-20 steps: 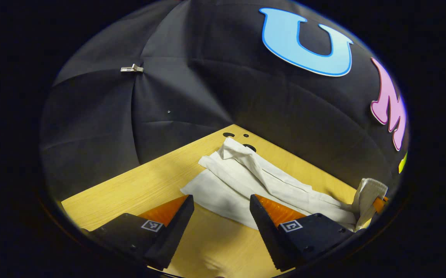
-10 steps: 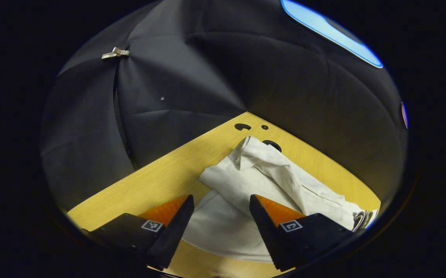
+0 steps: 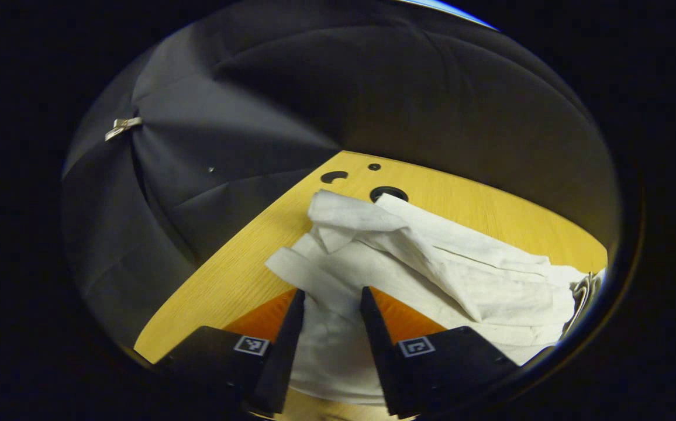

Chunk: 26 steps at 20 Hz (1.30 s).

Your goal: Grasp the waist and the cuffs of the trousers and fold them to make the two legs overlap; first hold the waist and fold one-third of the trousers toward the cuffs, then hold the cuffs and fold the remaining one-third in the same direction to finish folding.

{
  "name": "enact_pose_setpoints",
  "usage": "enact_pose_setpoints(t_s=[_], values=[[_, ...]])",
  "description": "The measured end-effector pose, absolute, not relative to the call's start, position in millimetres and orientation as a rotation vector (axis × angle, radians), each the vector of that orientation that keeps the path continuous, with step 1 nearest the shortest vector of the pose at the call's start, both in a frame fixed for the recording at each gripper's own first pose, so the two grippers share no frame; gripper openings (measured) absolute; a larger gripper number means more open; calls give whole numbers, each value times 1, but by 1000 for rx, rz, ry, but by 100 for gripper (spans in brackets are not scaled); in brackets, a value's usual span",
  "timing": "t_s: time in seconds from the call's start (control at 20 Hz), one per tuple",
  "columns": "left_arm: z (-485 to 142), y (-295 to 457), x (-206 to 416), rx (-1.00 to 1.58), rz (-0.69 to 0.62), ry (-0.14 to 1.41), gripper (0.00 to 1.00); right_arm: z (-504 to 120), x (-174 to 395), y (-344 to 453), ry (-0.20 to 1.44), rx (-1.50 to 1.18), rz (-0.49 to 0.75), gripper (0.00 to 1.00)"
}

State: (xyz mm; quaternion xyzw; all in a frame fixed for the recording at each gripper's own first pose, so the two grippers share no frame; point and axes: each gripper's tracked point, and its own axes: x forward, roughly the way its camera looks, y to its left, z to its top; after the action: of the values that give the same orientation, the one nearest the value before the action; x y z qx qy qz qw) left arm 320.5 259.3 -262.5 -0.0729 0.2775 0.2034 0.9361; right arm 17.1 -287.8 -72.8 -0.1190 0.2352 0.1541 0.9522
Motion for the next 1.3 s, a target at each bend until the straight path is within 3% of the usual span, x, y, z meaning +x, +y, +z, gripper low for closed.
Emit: enact_pose_setpoints(t_s=[0.1,0.25,0.35,0.55,0.8,1.3], values=[[-262,254,324,-100,396,578,35,-66,10,-293,476,-284,323,98],[-257,250,326,-37,397,572,13,-54,11,-308,471,-305,303,98],[-255,248,328,-54,394,556,6,-51,12,-316,476,-312,283,98],[-211,245,325,-213,423,405,6,-45,15,-319,468,-302,270,98],[-140,187,318,-210,279,346,6,-38,17,-322,443,-208,230,98],[-32,-39,329,-200,-21,286,6,-19,13,-360,374,-113,131,98]])
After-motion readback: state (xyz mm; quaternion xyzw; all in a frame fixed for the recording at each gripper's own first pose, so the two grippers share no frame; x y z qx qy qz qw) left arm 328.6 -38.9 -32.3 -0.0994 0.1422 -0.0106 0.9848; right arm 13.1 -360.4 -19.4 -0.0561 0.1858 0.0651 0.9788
